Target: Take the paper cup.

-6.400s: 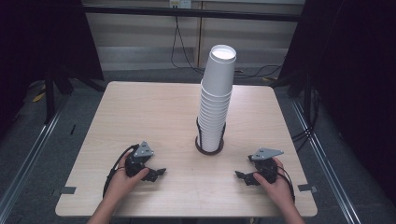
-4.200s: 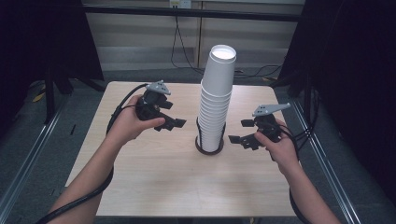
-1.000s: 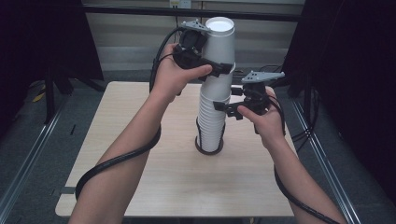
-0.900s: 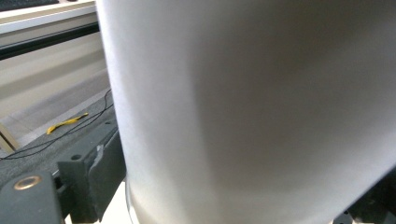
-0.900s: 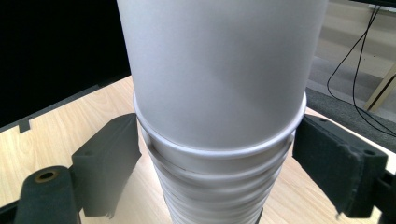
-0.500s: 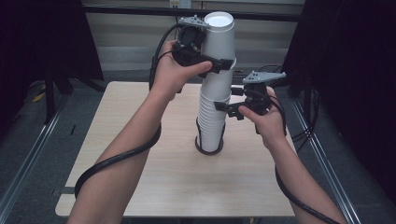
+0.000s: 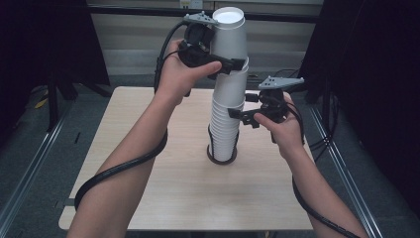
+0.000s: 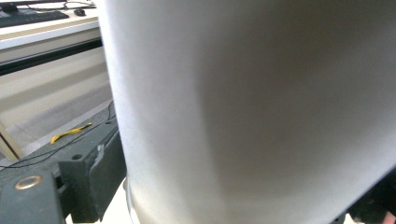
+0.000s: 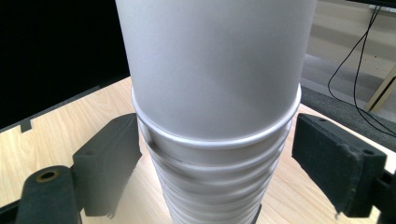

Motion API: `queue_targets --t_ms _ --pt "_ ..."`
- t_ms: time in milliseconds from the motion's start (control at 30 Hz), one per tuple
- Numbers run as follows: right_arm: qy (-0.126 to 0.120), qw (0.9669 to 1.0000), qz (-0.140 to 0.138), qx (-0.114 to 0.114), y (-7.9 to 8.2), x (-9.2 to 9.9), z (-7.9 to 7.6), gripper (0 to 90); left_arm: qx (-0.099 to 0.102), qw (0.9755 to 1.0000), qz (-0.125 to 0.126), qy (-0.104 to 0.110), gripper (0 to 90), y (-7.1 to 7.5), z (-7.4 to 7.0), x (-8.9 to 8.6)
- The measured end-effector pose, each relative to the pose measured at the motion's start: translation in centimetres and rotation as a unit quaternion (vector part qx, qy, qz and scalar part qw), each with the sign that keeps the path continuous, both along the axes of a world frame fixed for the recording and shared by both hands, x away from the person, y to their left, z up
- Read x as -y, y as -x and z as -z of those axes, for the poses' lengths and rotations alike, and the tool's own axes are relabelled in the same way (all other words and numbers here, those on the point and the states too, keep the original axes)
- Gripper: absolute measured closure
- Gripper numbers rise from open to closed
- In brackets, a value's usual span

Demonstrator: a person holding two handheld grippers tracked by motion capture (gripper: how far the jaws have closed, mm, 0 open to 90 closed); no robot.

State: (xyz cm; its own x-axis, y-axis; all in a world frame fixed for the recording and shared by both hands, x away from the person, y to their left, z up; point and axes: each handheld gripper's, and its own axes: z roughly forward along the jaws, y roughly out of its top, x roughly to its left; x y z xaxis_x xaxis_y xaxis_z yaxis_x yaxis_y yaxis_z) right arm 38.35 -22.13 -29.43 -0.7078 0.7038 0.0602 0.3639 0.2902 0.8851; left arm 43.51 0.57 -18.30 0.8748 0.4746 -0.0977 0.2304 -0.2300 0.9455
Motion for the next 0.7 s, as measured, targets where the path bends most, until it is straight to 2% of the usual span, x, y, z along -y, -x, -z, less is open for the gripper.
queue_targets --t_ms 300,367,700 --pt "0.005 1.0 0.004 0.001 0.0 0.1 0.2 15.0 0.002 1.0 -0.005 0.002 10.1 -0.1 0.0 -1.2" --pt "0.005 1.0 0.002 0.0 0.0 0.1 0.2 15.0 -0.002 0.9999 -0.005 0.01 10.1 0.0 -0.1 -1.5" --pt "0.008 1.0 0.003 0.0 0.1 0.3 0.5 15.0 0.001 0.9998 -0.014 0.011 10.0 0.3 -0.3 -3.5"
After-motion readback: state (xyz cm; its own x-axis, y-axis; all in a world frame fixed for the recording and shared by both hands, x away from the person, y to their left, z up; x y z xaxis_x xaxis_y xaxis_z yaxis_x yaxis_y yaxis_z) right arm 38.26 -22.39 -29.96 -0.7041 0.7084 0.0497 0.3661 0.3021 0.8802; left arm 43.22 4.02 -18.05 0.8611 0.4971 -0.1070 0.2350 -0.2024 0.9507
